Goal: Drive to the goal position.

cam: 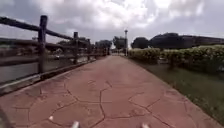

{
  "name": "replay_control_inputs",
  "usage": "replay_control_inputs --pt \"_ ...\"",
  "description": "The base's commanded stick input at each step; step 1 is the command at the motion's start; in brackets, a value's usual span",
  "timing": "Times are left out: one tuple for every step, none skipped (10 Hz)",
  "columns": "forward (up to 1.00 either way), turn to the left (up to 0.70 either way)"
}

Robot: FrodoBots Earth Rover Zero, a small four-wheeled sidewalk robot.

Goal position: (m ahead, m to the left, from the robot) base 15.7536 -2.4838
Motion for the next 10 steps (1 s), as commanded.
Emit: replay_control_inputs --pt "0.70 0.00" --pt "0.70 0.00" --pt "0.70 0.00" --pt "0.70 0.00" --pt "0.70 0.00" --pt "0.70 0.00" --pt "0.70 0.00" --pt "0.70 0.00" --pt "0.70 0.00" --pt "0.70 0.00"
